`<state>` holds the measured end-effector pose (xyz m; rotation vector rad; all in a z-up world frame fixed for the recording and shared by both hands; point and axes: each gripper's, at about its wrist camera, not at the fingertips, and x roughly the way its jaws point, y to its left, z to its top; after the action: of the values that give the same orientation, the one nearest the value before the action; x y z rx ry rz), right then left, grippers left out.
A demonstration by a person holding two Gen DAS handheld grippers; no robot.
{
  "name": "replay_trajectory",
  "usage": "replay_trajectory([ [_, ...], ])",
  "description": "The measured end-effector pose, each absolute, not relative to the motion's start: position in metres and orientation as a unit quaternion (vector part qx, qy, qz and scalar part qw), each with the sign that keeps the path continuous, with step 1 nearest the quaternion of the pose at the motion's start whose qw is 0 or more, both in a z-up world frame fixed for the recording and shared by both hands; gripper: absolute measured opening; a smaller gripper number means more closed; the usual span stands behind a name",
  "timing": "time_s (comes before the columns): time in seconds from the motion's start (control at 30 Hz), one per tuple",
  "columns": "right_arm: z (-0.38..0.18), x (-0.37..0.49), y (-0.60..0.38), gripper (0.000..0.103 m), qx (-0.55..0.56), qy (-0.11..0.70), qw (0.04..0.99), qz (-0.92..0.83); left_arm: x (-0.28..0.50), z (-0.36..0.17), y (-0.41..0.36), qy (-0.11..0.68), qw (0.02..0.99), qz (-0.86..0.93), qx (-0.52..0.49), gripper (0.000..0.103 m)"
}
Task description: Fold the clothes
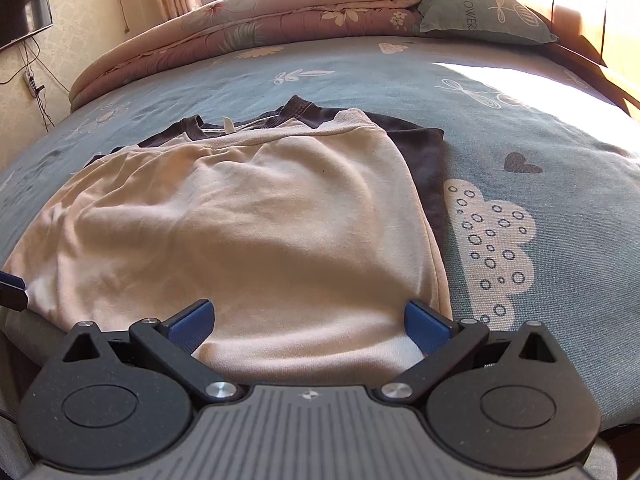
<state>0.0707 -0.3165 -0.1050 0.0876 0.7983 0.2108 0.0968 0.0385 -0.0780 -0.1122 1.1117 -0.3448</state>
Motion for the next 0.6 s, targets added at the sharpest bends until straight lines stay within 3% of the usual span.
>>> replay_trajectory([
  [0.3, -0.105, 0.07, -0.315, 0.103, 0.036, 0.385, 0.916, 0.104, 0.095, -0.083, 0.05, 0.539, 0.826, -0.151, -0.063, 0.091],
  [0.6, -0.108, 0.069, -0.303, 0.103, -0.012, 0.391, 0.916, 0.094, 0.119, -0.042, 0.079, 0.459, 0.865, -0.178, -0.092, 0.091],
])
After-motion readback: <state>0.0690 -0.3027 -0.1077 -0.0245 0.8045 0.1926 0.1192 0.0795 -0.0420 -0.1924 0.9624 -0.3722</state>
